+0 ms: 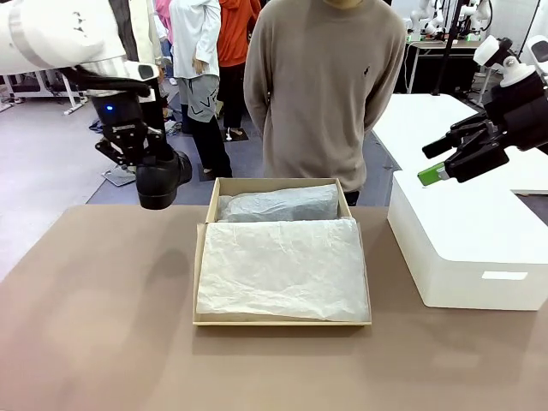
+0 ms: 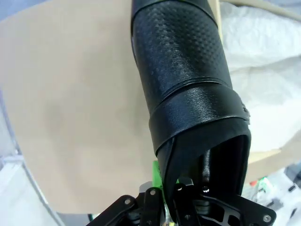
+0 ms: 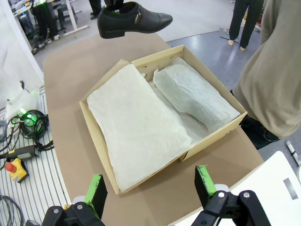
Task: Pack the shoes into the box.
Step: Place the other shoe of the Shoes into the Shoes Box.
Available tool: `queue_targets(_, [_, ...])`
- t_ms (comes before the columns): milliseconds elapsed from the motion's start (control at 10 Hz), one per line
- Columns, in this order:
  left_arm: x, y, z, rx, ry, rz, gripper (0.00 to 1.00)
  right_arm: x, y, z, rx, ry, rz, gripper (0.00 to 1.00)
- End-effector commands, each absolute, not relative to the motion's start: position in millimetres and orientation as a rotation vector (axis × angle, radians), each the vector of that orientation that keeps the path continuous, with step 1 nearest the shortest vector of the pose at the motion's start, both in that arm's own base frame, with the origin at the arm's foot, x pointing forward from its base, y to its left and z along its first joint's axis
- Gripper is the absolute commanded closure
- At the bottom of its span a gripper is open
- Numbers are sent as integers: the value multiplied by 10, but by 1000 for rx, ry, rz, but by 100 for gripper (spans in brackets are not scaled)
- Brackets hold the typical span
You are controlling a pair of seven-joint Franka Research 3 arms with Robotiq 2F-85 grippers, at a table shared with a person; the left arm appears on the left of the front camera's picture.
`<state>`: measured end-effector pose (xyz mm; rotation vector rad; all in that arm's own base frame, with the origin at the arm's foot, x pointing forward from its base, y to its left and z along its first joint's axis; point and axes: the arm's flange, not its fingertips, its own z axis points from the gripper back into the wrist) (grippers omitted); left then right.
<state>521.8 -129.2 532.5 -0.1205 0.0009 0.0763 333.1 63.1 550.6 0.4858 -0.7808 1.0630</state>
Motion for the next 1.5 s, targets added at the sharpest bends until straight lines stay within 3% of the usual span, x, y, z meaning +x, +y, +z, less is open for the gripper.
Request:
queue_targets(0, [5208, -1452, 5382, -25, -22, 153, 100, 3373, 623, 5511, 511, -809, 1085, 0])
queue_targets(700, [5201, -1460, 5284, -50, -7, 128, 100, 3373, 623, 5511, 511, -809, 1085, 0])
queue_targets(1100, [5098, -2266, 5433, -115, -79, 591, 100, 3373, 623, 5511, 511, -809, 1085, 0])
queue_targets(1400, [5090, -2802, 5503, -90, -91, 816, 100, 3373, 623, 5511, 511, -809, 1085, 0])
